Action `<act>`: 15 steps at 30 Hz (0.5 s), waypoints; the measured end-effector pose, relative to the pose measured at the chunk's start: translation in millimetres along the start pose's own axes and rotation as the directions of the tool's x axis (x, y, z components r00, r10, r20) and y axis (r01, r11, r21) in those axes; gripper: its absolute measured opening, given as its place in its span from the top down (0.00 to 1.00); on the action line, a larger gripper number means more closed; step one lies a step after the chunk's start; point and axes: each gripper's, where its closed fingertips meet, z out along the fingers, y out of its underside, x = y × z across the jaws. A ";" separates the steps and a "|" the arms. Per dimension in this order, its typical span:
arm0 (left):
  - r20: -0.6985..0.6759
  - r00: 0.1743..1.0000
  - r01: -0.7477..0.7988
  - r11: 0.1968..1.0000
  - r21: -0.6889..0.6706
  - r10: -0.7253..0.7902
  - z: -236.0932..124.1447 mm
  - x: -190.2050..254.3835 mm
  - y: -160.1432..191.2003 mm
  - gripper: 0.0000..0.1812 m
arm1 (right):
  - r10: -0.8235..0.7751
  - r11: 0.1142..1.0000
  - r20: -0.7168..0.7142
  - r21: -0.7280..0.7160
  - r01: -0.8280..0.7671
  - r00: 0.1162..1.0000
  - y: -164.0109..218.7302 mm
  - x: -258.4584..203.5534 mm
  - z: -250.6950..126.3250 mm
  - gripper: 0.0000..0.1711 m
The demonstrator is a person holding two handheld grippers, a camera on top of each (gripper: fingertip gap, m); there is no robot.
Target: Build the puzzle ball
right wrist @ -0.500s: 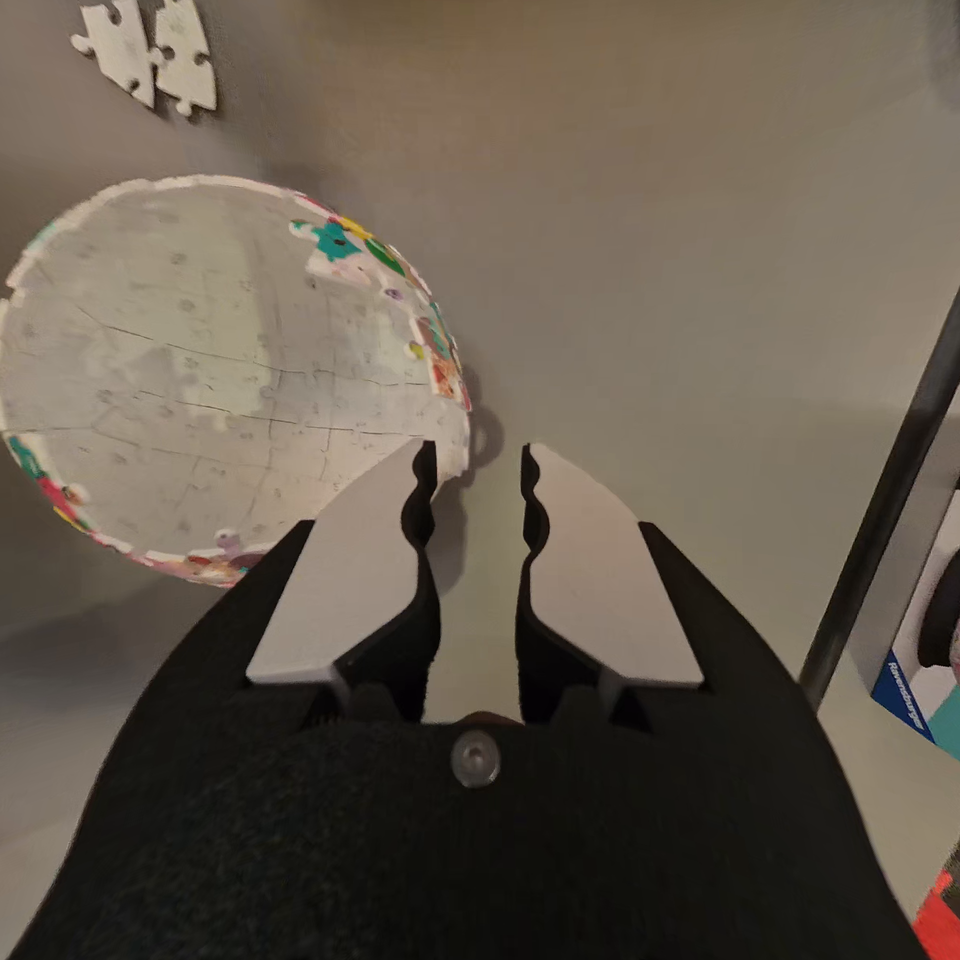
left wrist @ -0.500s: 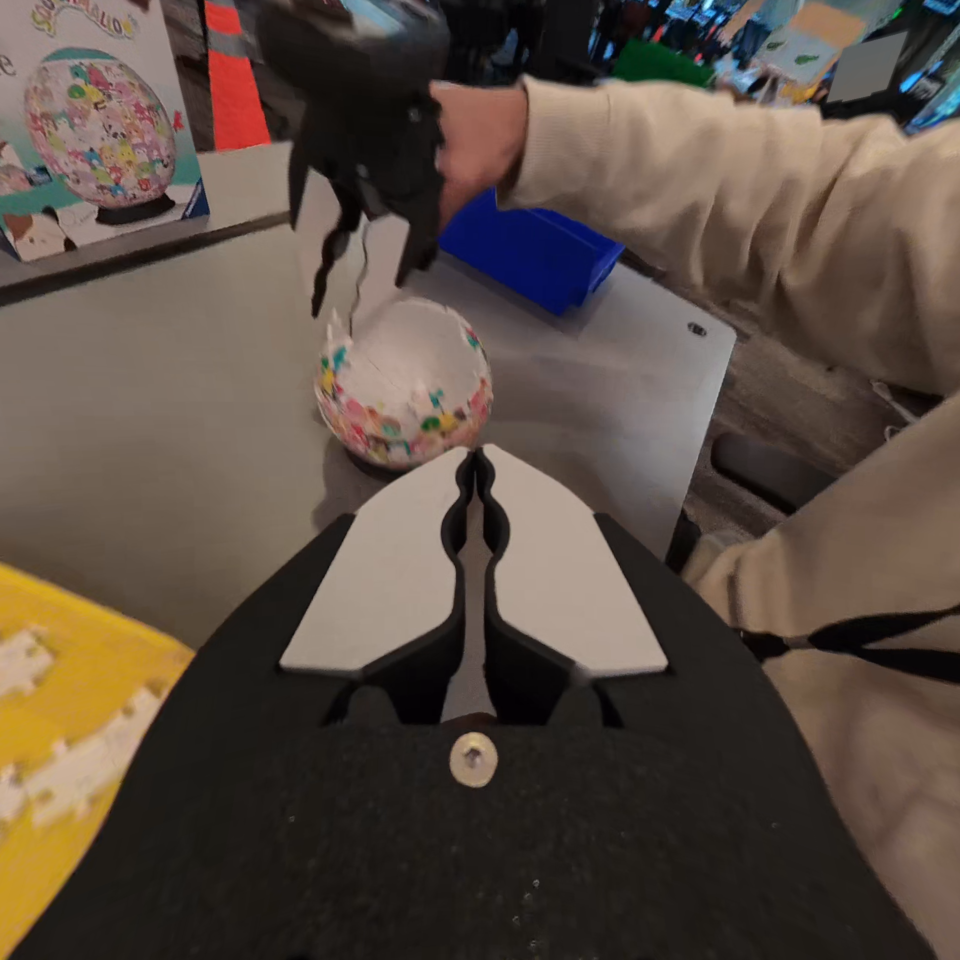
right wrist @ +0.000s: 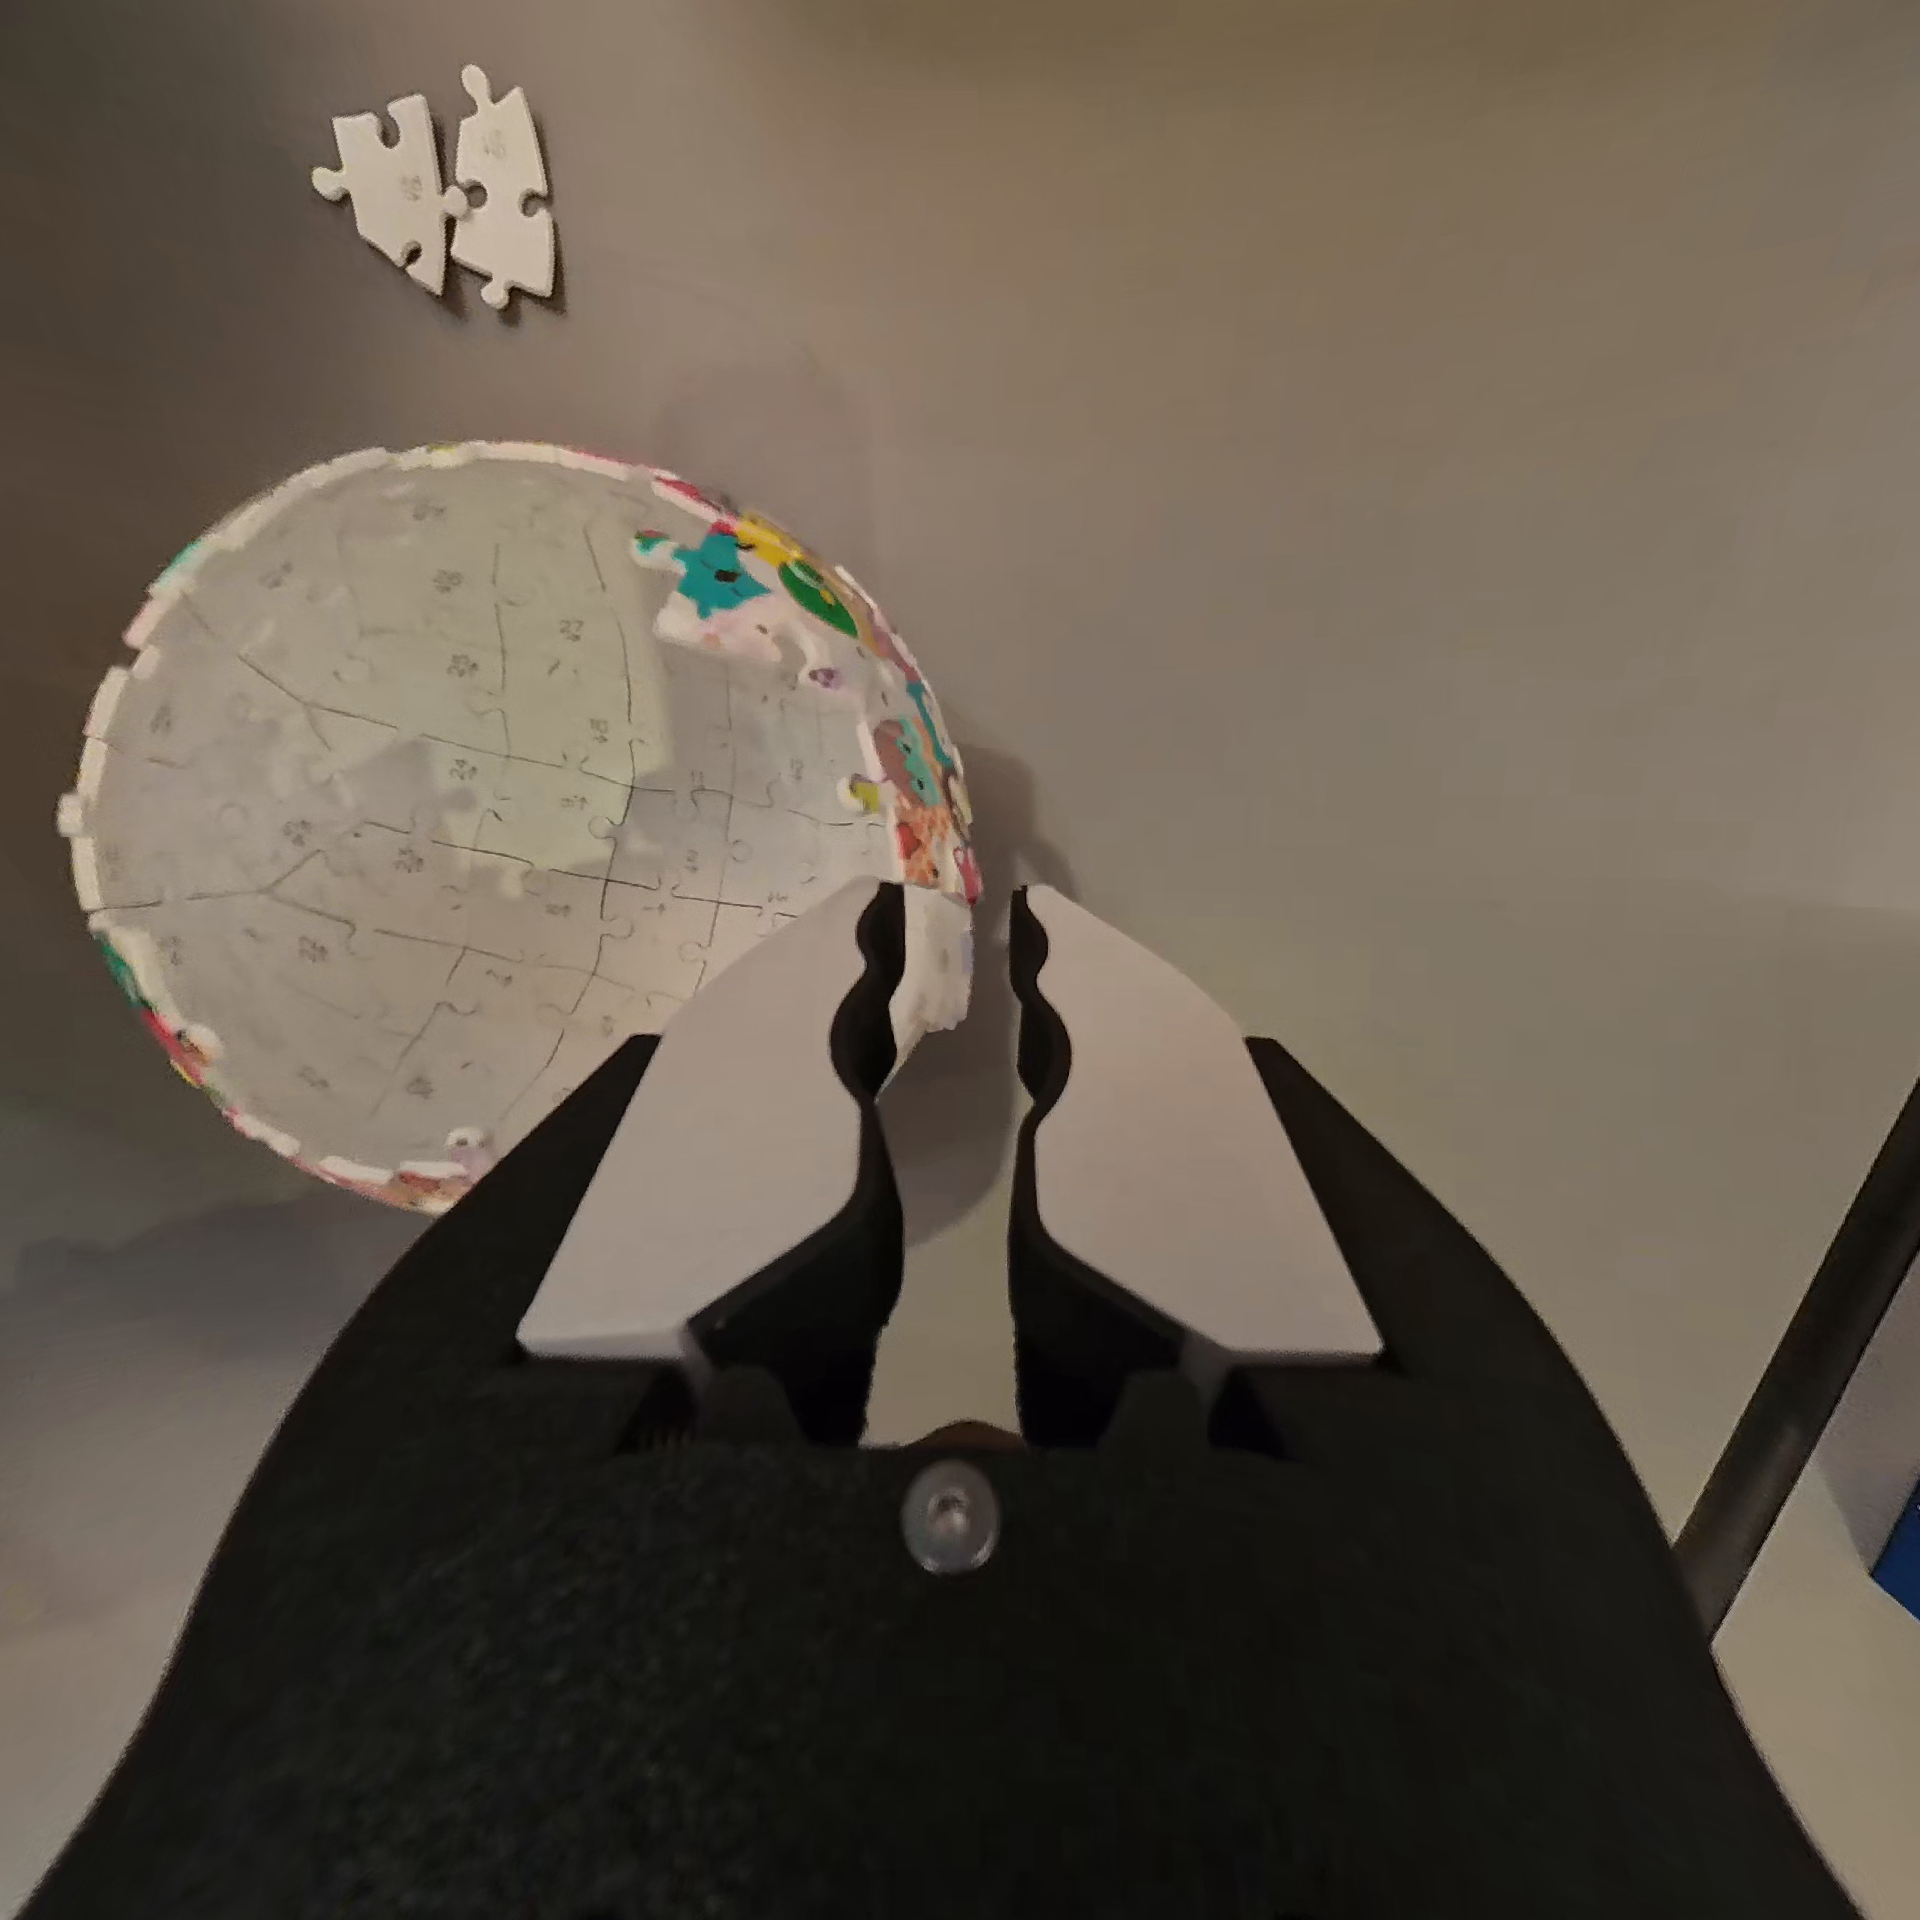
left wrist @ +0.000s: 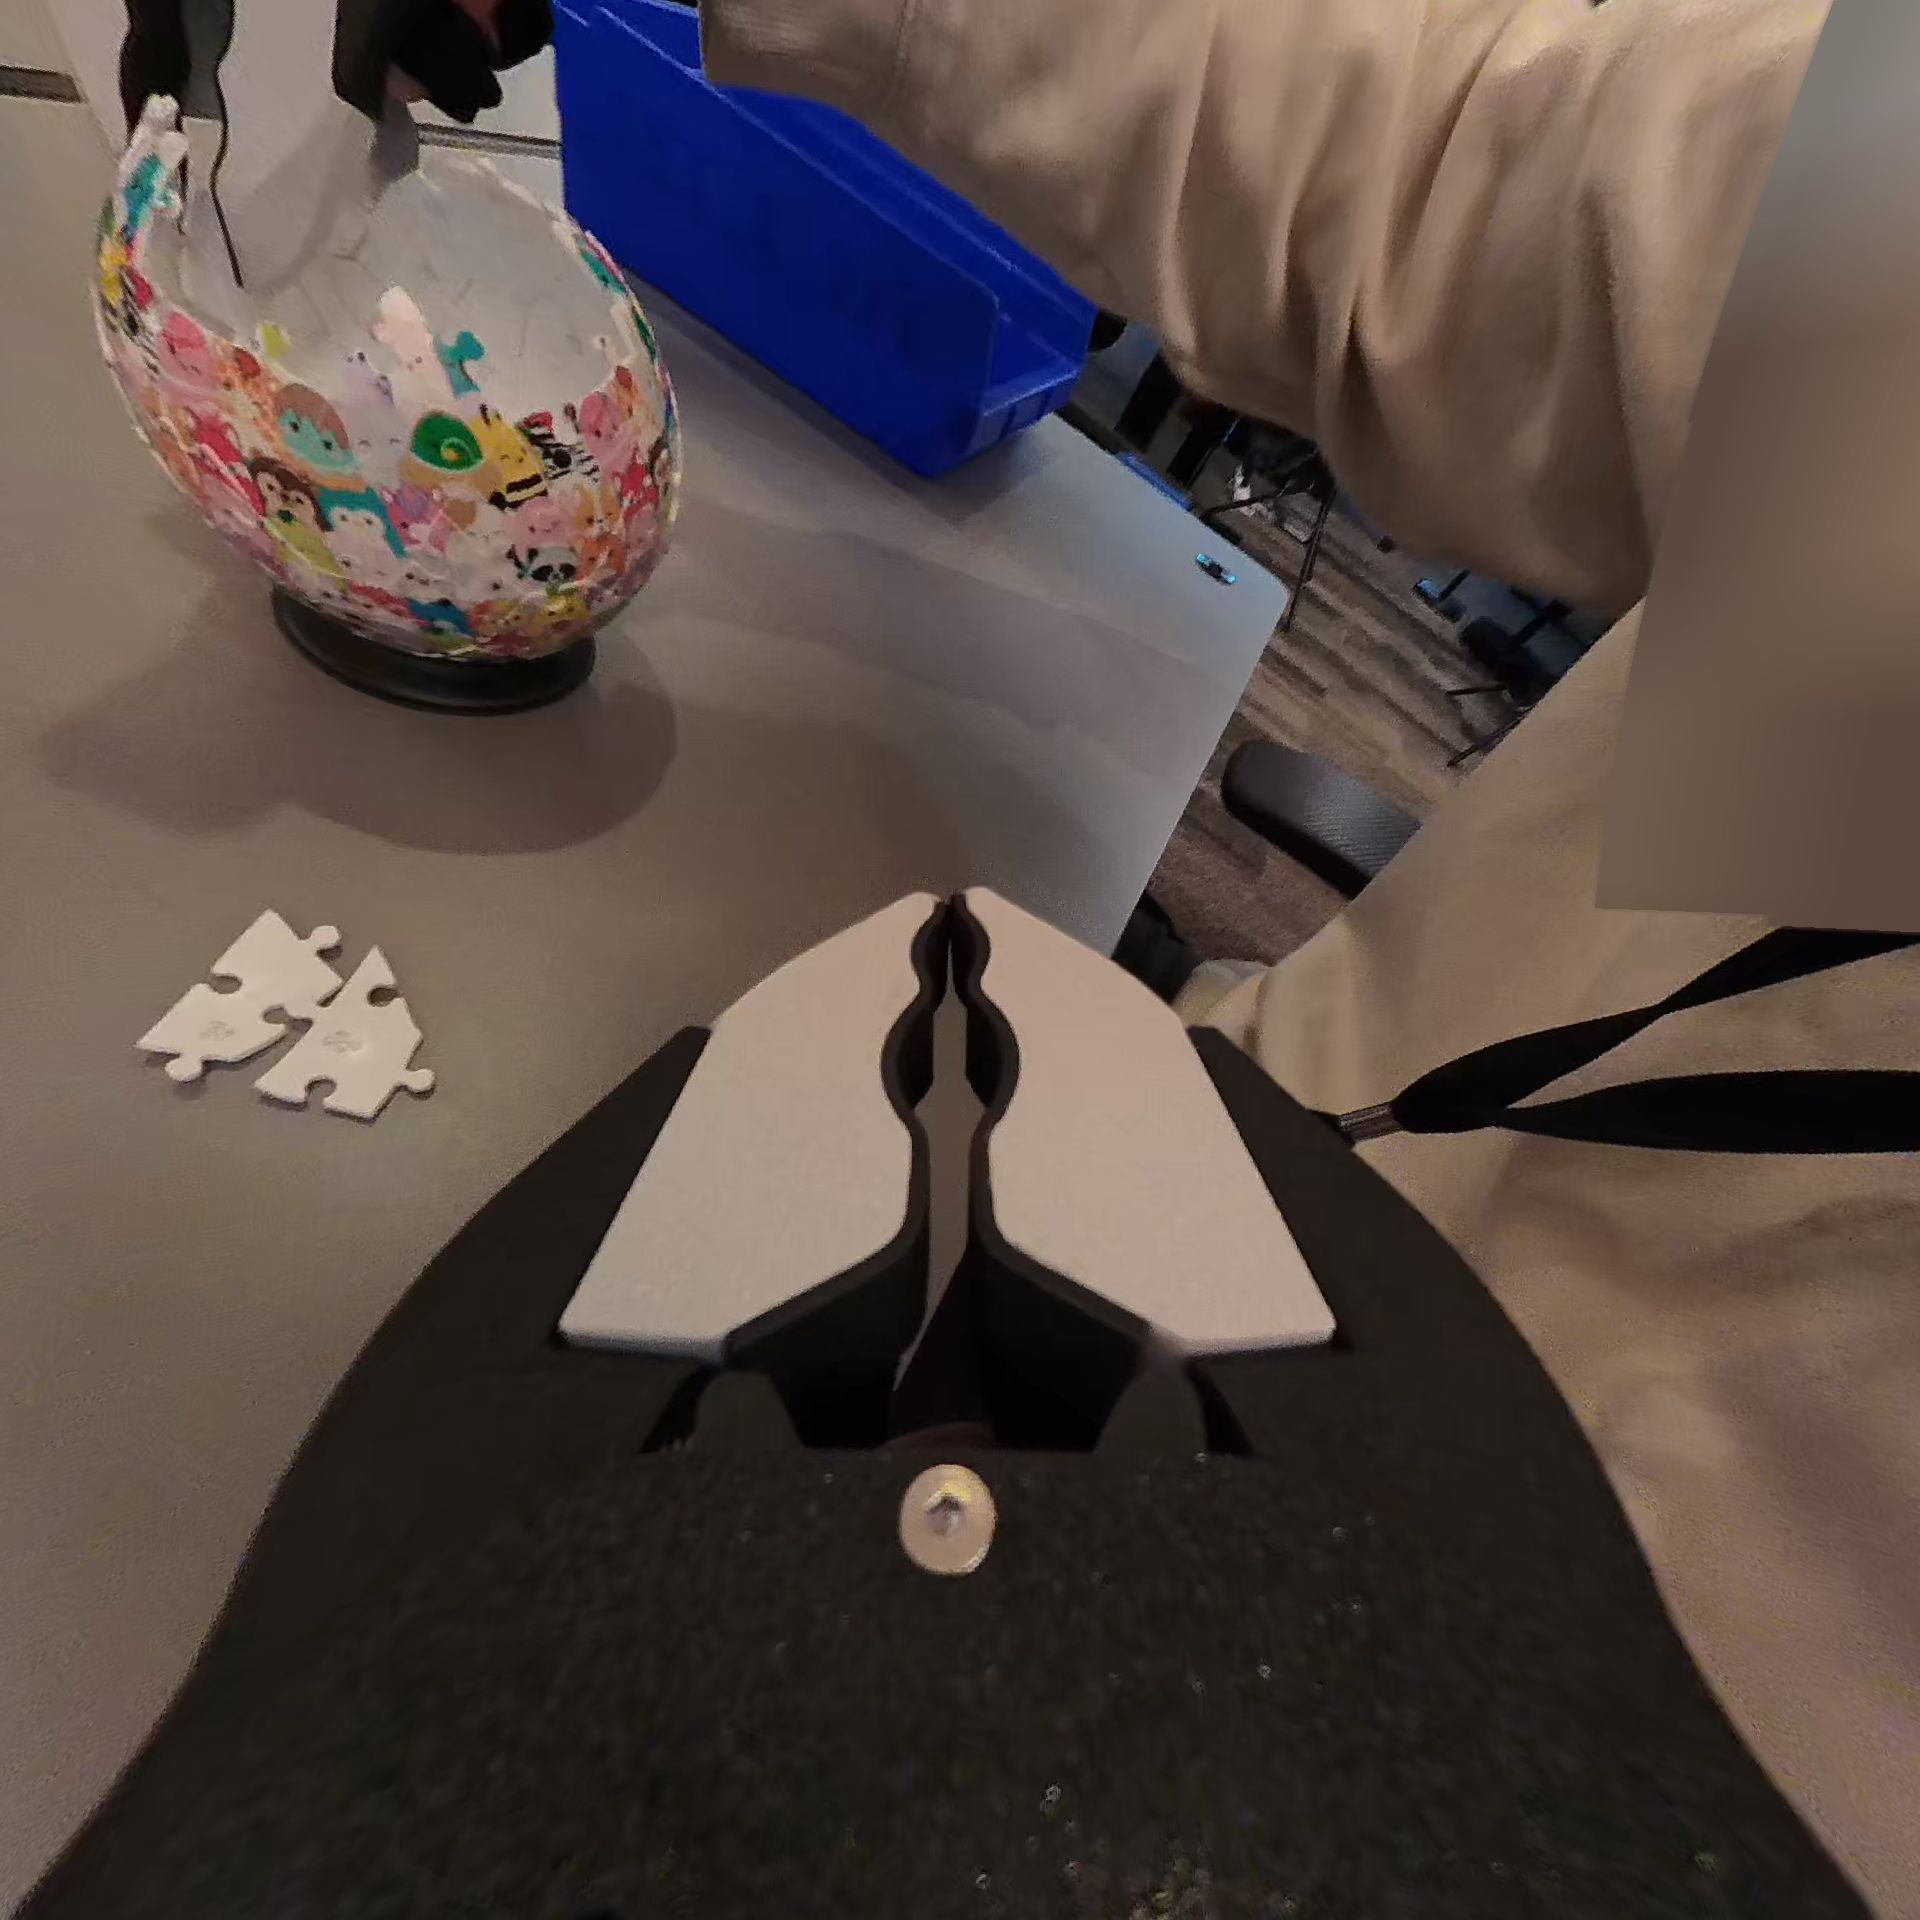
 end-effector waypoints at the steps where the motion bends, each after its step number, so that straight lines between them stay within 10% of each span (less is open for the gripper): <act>1: 0.007 1.000 -0.012 1.000 -0.006 0.012 0.0 -0.7 0.8 1.00 | 0.003 1.000 0.000 -0.007 -0.003 1.000 0.3 0.4 0.2 0.89; 15: 0.041 0.999 -0.032 0.999 0.010 0.032 -6.1 -8.6 15.6 1.00 | 0.013 1.000 -0.139 0.009 -0.012 0.990 -3.0 10.6 -50.9 0.87</act>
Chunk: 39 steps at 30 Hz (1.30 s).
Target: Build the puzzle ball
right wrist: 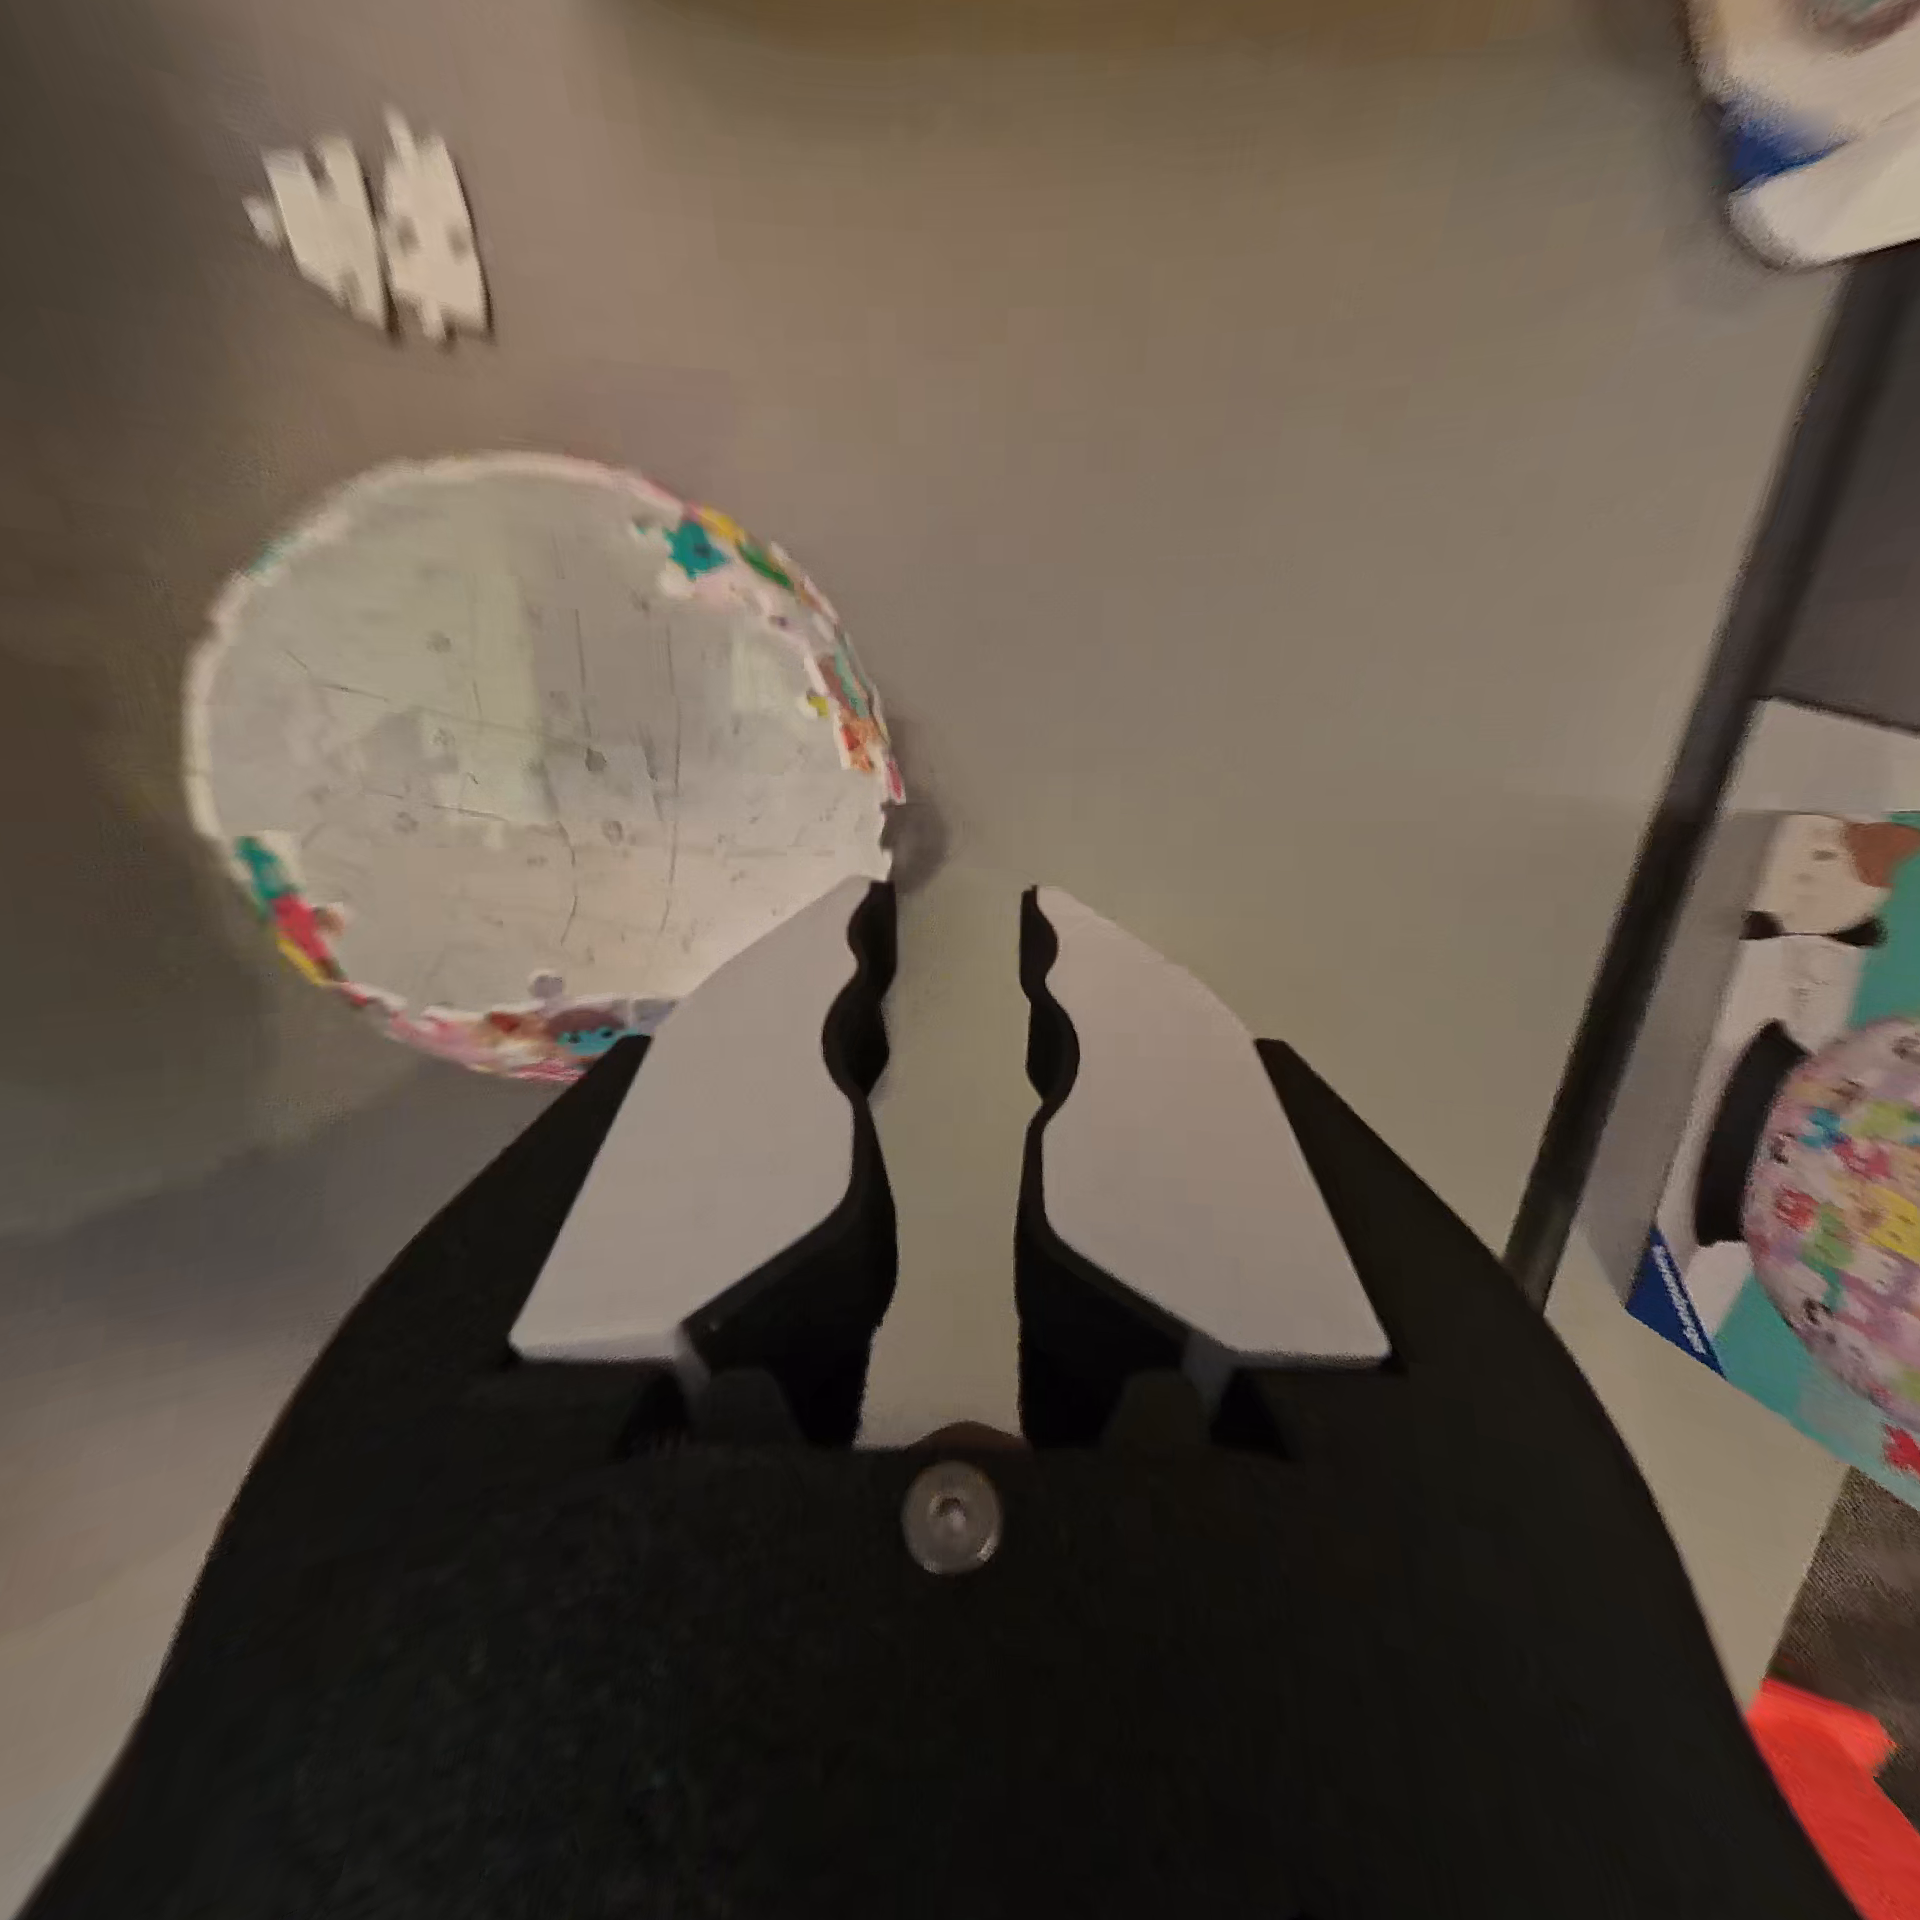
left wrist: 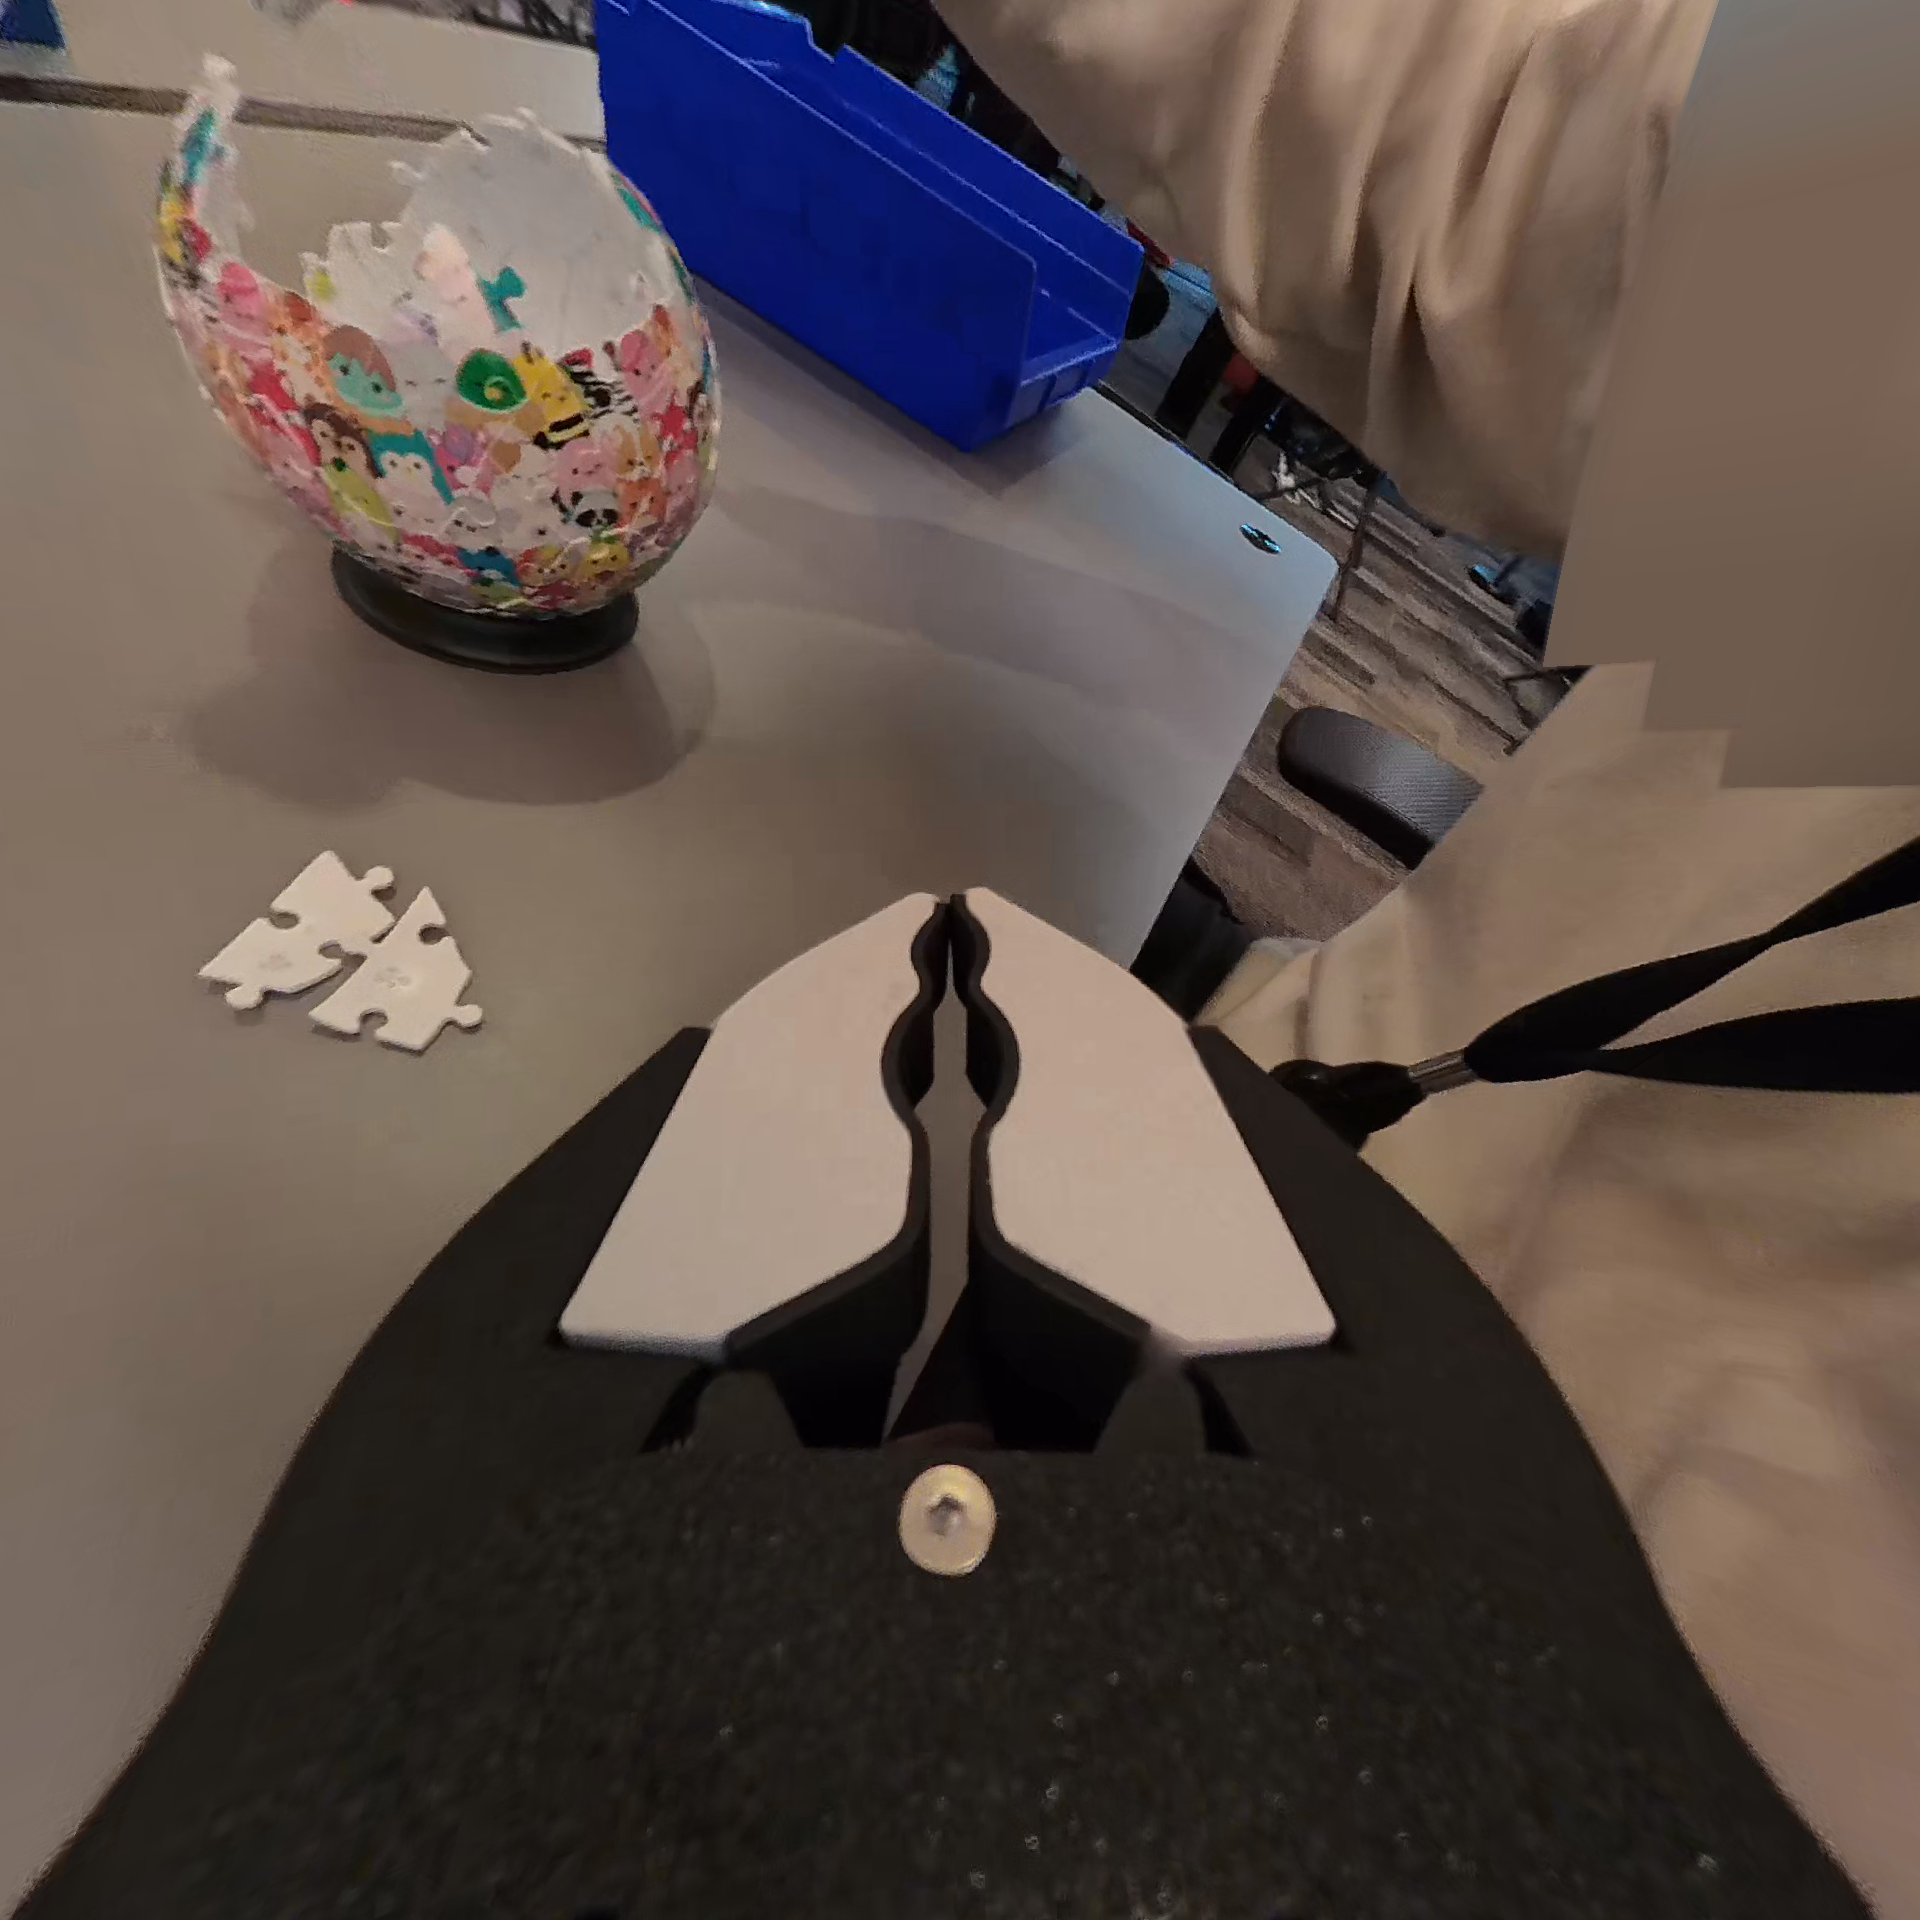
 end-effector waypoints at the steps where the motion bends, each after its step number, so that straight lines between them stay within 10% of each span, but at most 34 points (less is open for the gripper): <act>1: 0.015 1.000 -0.002 1.000 0.015 0.001 -1.3 -3.0 -1.4 1.00 | 0.016 0.997 -0.020 0.077 -0.015 1.000 -6.1 0.8 -14.1 0.88; 11: 0.225 0.970 -0.104 0.994 0.025 0.096 28.5 -55.7 -53.0 0.86 | 0.205 0.832 -0.129 0.546 -0.104 0.970 -5.5 -62.5 -81.3 0.77; 25: 0.297 0.944 -0.113 0.988 -0.107 0.141 74.4 -96.8 -69.5 0.76 | 0.248 0.769 -0.043 0.616 -0.170 0.968 2.1 -66.0 -88.4 0.67; 34: 0.276 0.961 -0.003 0.996 -0.087 0.027 58.8 -84.6 -43.2 0.65 | 0.518 0.505 0.092 0.769 -0.391 0.851 31.7 -104.5 -40.1 0.69; 39: 0.231 0.972 -0.025 0.999 -0.041 0.034 57.1 -66.8 -27.7 0.64 | 0.595 0.505 -0.035 0.794 -0.339 0.803 36.3 -140.1 -11.0 0.65</act>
